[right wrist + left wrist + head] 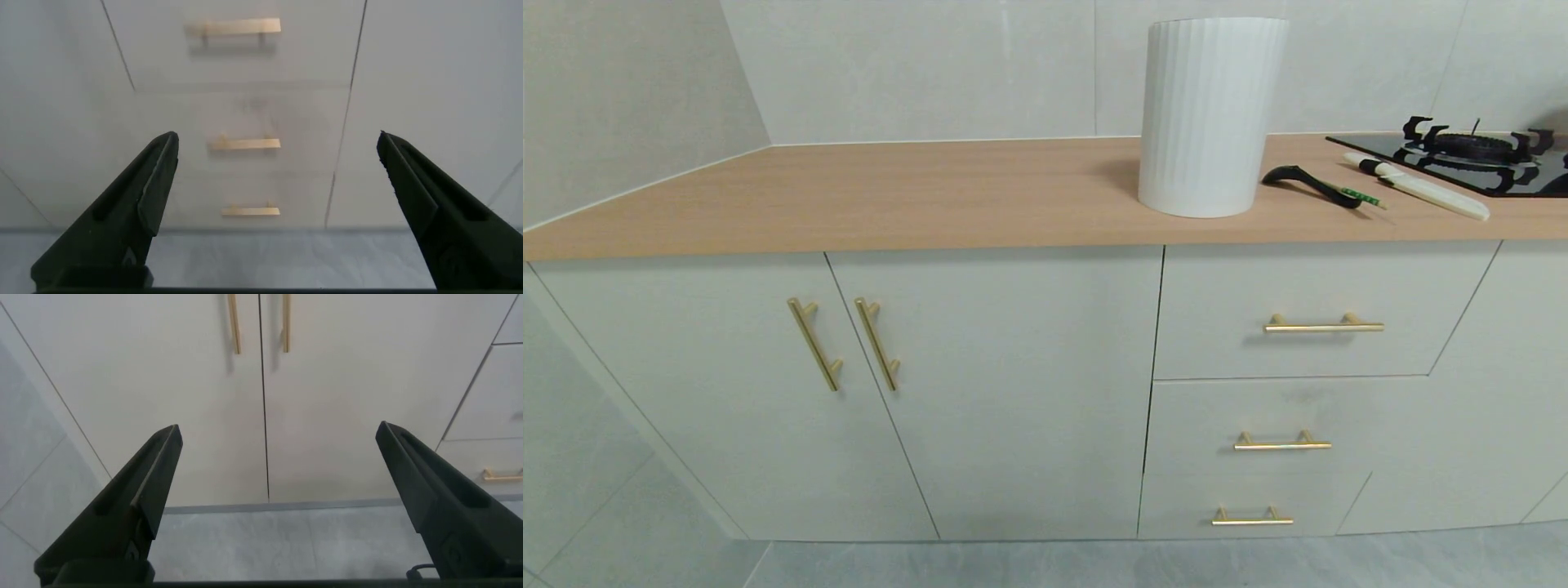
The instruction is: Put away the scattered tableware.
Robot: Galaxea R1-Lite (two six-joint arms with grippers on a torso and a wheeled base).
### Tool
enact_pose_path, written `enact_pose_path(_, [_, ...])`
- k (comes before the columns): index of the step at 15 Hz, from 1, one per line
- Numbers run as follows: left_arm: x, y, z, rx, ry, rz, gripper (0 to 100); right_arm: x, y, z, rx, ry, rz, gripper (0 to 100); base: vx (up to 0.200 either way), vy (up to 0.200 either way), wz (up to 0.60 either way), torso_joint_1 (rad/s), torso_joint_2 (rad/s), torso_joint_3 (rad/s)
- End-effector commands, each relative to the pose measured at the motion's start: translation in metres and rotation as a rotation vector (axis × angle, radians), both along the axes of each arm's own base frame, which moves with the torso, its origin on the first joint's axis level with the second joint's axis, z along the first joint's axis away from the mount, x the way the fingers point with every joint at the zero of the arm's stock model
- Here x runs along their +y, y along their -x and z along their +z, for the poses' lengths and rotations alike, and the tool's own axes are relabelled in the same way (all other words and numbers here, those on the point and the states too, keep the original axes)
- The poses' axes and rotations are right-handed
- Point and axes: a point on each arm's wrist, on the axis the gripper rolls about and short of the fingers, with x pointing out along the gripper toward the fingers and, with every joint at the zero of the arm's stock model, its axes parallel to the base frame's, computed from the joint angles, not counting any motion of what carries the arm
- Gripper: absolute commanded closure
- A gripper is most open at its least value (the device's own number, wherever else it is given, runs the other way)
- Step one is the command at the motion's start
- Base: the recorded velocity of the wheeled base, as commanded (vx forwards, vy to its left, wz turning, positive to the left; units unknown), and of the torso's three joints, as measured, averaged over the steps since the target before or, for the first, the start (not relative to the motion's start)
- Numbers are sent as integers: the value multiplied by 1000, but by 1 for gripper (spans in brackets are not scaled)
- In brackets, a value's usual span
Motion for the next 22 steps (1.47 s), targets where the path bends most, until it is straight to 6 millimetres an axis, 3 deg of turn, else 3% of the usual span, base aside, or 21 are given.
enact_pose_path(1, [0, 0, 0, 0, 0, 0, 0, 1, -42, 77, 178, -28, 38, 0, 0, 0, 0, 0, 0, 0])
enact_pose_path(4, [0, 0, 0, 0, 0, 0, 0, 7, -121, 87, 473, 37, 69, 0, 0, 0, 0, 0, 0, 0])
enact_pose_path(6, [0, 0, 0, 2, 0, 0, 0, 15, -163, 80, 620, 59, 107, 0, 0, 0, 0, 0, 0, 0])
enact_pose_path(7, [0, 0, 0, 2, 0, 0, 0, 22, -190, 66, 732, 74, 135, 0, 0, 0, 0, 0, 0, 0])
enact_pose_path(10, [0, 0, 0, 2, 0, 0, 0, 33, -238, 23, 907, 98, 156, 0, 0, 0, 0, 0, 0, 0])
enact_pose_path(13, [0, 0, 0, 2, 0, 0, 0, 37, -291, -24, 937, 110, 141, 0, 0, 0, 0, 0, 0, 0])
enact_pose_path(15, [0, 0, 0, 2, 0, 0, 0, 39, -314, -47, 936, 110, 134, 0, 0, 0, 0, 0, 0, 0])
enact_pose_path(22, [0, 0, 0, 2, 0, 0, 0, 26, -349, -92, 816, 75, 80, 0, 0, 0, 0, 0, 0, 0])
